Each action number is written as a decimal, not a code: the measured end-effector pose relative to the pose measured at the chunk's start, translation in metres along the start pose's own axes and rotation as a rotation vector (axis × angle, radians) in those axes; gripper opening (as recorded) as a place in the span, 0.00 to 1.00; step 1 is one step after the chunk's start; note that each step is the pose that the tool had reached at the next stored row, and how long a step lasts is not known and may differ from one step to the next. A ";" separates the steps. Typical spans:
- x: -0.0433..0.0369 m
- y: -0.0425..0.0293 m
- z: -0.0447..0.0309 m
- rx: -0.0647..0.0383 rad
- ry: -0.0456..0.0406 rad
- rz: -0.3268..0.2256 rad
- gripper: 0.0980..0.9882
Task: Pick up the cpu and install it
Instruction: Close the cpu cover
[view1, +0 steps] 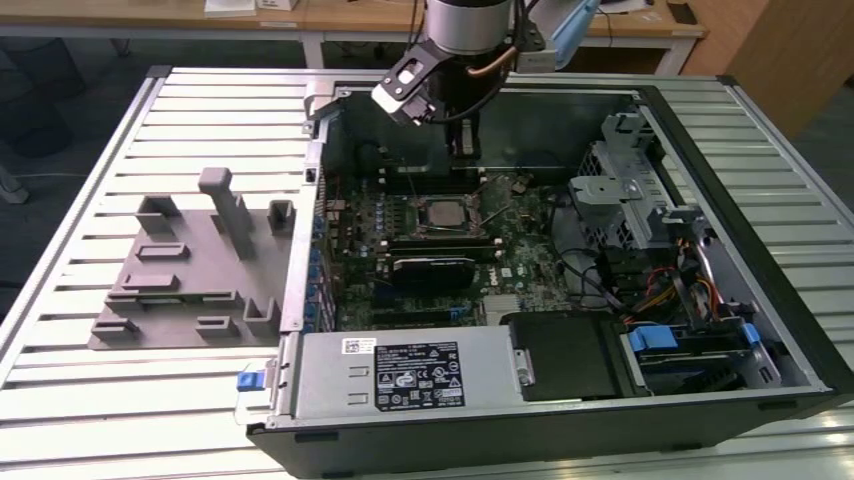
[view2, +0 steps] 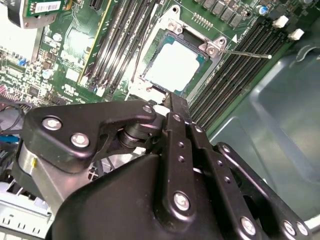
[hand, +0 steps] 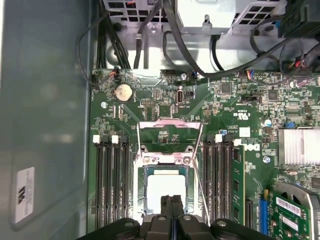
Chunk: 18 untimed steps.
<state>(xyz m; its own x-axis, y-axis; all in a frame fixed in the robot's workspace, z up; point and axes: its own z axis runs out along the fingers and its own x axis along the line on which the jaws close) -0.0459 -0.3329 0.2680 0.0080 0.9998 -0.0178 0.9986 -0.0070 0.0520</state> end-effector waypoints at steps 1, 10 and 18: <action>0.0000 0.0000 -0.0013 0.000 0.0000 0.000 0.01; -0.0001 0.0005 -0.0061 -0.002 0.0000 0.000 0.01; 0.0000 0.0120 -0.0055 -0.002 0.0001 0.000 0.01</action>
<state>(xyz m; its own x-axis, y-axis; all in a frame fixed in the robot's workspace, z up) -0.0342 -0.3330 0.2742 0.0081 0.9998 -0.0177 0.9985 -0.0072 0.0538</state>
